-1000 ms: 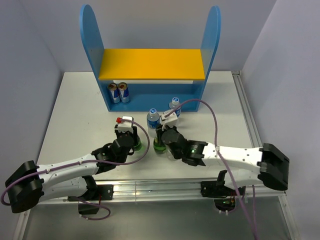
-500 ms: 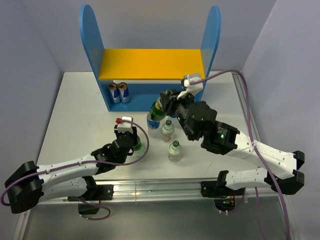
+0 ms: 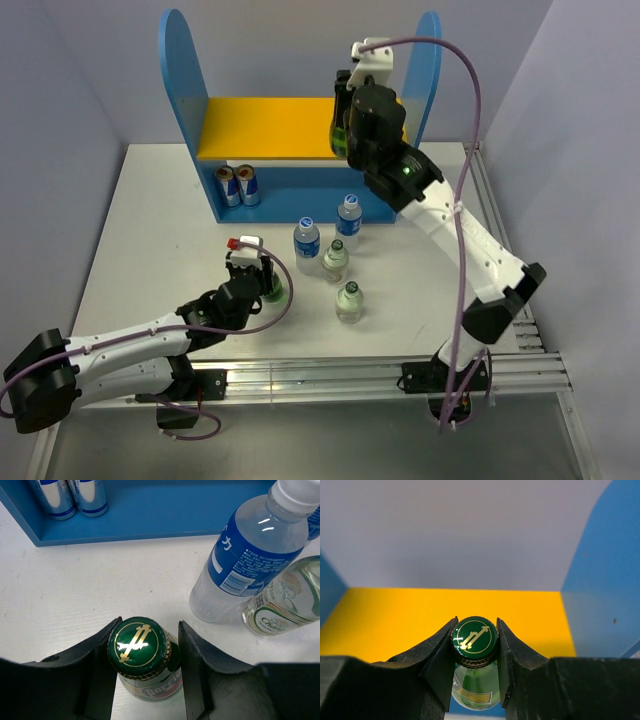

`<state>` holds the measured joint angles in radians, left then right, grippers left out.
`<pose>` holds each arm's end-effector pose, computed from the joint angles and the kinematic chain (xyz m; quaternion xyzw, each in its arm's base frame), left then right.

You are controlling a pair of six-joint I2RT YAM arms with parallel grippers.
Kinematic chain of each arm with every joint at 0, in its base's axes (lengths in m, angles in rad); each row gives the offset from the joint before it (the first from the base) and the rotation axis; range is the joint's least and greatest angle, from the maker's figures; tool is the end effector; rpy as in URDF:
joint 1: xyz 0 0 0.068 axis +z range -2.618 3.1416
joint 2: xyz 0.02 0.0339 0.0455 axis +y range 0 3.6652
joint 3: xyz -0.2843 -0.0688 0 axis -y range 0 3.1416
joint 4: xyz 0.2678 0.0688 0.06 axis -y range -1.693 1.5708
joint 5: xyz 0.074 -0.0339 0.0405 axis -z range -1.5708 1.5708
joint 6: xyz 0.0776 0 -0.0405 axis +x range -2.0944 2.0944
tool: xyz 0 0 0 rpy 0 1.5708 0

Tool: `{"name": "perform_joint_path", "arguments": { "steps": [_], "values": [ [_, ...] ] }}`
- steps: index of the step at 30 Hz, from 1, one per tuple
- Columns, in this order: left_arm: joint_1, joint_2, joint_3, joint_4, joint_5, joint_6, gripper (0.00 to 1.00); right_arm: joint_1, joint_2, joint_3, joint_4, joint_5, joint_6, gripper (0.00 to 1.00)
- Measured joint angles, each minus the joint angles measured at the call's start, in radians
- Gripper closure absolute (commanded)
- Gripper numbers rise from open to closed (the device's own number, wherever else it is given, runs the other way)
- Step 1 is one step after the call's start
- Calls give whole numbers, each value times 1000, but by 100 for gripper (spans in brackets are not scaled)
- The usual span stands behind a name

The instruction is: Place and organize the beverage onto the shelf

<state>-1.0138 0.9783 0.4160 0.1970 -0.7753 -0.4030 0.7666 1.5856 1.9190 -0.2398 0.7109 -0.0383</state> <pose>0.1733 -0.1756 0.2111 0.0249 0.7918 -0.1050 0.6012 0.3159 0.2340 0.5545 -0.0104 0.6815 0.0279 0.7312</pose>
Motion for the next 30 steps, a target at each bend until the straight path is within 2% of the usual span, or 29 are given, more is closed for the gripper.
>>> {"name": "perform_joint_path", "arguments": {
  "steps": [5,12,19,21,22,23,24,25,30],
  "values": [
    [0,-15,-6,-1,18,0,100,-131,117,119,-48,-31,-4,100],
    [0,-14,-6,4,35,3,100,-280,186,145,-83,-51,23,100],
    [1,-14,-6,9,47,3,100,-360,188,140,-72,-84,87,100],
    [1,-12,-6,13,49,3,100,-367,188,137,-66,-92,100,72],
    [1,-11,-6,15,50,3,100,-367,188,137,-66,-96,104,41],
    [1,-9,-6,17,49,3,100,-367,188,137,-66,-102,114,30],
    [1,-6,-6,21,49,3,100,-367,188,136,-60,-114,117,12],
    [1,-5,-6,23,50,3,100,-366,188,135,-52,-131,124,0],
    [1,-5,-6,25,50,3,100,-347,188,133,-39,-153,145,0]
  ]
}}
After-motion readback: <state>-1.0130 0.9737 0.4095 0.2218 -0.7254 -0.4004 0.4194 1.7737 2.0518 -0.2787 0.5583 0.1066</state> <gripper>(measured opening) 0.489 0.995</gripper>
